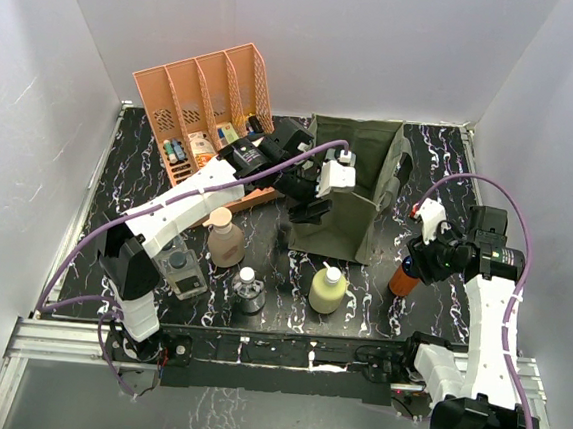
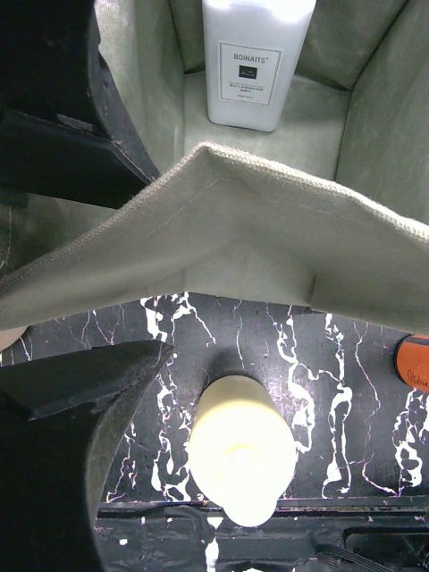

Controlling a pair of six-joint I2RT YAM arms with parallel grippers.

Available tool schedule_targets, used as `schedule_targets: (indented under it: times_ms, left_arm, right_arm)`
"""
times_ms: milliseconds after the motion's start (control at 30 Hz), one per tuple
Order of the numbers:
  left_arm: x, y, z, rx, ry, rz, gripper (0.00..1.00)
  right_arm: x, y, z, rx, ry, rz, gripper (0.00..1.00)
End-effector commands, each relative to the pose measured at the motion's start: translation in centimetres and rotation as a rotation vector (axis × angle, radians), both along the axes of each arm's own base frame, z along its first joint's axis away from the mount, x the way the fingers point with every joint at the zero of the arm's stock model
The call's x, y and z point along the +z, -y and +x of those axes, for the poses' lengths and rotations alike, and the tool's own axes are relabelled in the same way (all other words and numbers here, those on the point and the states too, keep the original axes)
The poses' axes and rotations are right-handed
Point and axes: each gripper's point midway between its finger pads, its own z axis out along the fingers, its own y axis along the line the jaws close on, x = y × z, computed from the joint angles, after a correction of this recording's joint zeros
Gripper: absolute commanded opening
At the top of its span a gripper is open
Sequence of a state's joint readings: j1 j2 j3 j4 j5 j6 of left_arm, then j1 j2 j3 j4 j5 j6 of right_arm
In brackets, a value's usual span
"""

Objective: Place the personal care products into the canvas bag
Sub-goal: Pick up the care product from the center of the board.

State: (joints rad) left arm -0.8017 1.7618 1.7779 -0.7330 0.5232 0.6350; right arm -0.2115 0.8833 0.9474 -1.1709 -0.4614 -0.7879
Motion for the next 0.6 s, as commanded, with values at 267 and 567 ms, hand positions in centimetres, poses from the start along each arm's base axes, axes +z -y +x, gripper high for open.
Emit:
schedule_targets:
  times_ms: [267, 567]
  left_arm:
    - [1.5, -0.1, -0.8, -0.016, 0.012, -0.033, 0.57]
    - [1.3, -0.2, -0.9, -0.021, 0.007, -0.03, 0.57]
  right_arm:
    - [1.0, 0.2, 2.1, -0.023, 0.086, 0.007, 0.54]
    - [0.6, 0.7, 2.4, -0.038, 0.081, -0.008, 0.42]
